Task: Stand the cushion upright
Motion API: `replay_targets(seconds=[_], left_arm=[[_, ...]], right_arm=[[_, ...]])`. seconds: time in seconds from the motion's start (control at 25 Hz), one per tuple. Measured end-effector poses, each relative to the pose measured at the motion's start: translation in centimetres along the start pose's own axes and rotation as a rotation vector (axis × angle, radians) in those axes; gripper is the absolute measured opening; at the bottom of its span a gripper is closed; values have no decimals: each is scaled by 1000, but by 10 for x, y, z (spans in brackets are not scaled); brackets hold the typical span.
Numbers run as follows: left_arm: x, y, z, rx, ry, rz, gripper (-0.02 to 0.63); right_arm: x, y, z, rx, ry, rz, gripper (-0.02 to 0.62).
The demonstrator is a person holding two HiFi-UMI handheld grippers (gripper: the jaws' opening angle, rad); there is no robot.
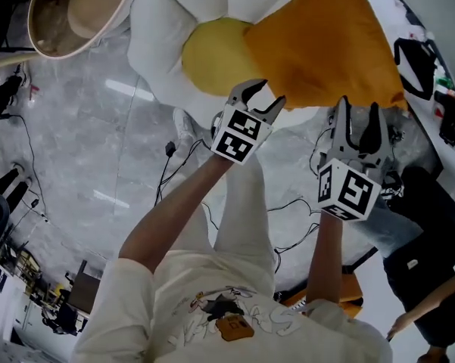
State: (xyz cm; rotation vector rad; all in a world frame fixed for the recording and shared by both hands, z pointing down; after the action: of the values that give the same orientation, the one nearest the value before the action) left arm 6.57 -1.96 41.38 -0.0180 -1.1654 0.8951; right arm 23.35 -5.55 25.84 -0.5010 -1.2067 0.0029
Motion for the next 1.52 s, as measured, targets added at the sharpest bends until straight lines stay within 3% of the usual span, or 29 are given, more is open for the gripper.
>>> replay_targets(seconds=[0.24,0.52,0.72,0.8,0.88,1.04,1.52], left_arm=[[-33,30,-17,31,-43,-18,208],[-68,76,-20,45,-43,-31,158],[-98,116,-32,68,-106,-48,136],[-110,134,-36,40,-136,-43,65],[-122,152,-38,25,-130,-57,37],[-145,184,-32,14,-100,-99,25],[-201,256,-56,38,-152,-200,6]], right_arm=[[-32,16,12,-11,-57,-39,104],[-65,31,35,-41,-120,-38,76],[-93,45,49,-60,-156,-51,60],[-104,52,56,-67,-160,-61,58],[-113,59,63,-69,-164,-62,57],[-131,68,80,-64,-185,-70,53],[-182,112,104,-23,-239,-123,48]])
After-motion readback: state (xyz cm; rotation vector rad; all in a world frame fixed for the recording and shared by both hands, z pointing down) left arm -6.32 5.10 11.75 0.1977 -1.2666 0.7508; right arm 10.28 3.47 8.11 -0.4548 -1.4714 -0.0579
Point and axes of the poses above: the fingertips, and each gripper's own axes: y backward along the fingers, z to its left, x out of its underside, the point moved 9 cm from there along y, backward along the fingers, and after that the axes turned 8 degrees about -z, right-handed, at the moved point
